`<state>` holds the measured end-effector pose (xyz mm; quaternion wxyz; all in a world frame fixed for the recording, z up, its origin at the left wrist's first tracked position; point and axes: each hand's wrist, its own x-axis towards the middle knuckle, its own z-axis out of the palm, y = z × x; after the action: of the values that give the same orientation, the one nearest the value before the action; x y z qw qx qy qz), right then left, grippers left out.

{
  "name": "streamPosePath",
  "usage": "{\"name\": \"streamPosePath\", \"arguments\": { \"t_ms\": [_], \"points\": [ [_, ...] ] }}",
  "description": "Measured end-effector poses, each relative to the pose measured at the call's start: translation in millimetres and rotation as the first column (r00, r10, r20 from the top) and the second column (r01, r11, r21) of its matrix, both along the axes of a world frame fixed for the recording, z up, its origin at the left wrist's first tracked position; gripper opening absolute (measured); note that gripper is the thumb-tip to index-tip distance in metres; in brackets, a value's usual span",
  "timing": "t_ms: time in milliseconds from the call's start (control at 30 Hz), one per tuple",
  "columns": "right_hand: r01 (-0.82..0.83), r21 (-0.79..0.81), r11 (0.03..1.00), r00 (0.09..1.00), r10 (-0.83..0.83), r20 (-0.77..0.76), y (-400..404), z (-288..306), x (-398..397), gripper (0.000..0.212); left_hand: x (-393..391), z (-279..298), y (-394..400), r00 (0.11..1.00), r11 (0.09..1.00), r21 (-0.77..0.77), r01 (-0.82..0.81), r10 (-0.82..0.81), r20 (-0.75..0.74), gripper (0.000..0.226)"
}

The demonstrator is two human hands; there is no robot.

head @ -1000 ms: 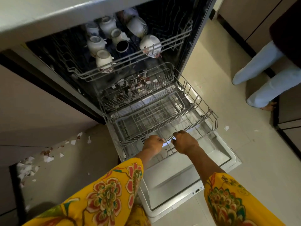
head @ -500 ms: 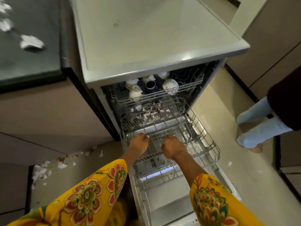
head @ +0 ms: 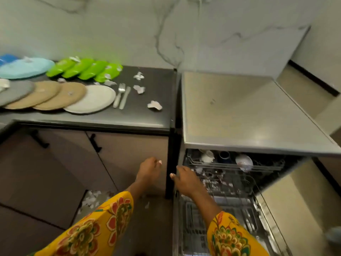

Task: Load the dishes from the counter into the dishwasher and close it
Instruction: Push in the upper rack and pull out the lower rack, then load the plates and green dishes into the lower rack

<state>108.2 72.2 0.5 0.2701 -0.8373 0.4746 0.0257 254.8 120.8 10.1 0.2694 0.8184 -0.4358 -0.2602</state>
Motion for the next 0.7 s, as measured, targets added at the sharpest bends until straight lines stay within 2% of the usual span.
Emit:
{"name": "streamPosePath", "arguments": {
  "t_ms": [233,400,700],
  "points": [
    [-0.118,-0.086,0.989,0.982,0.129,0.138,4.4,61.8,96.9,0.054,92.1,56.3,32.8,0.980,0.970,-0.162,-0.180,0.190,0.053,0.027],
    [-0.157,-0.135,0.978,0.975,0.175,0.135,5.8,89.2,155.0,0.054,151.7,77.6,44.5,0.953,0.934,-0.220,-0.282,0.299,0.044,0.029],
    [-0.141,-0.186,0.972,0.978,0.166,0.124,5.2,116.0,248.2,0.051,246.3,101.0,41.1,0.938,0.900,-0.275,-0.338,0.346,-0.023,0.029]
  ]
}}
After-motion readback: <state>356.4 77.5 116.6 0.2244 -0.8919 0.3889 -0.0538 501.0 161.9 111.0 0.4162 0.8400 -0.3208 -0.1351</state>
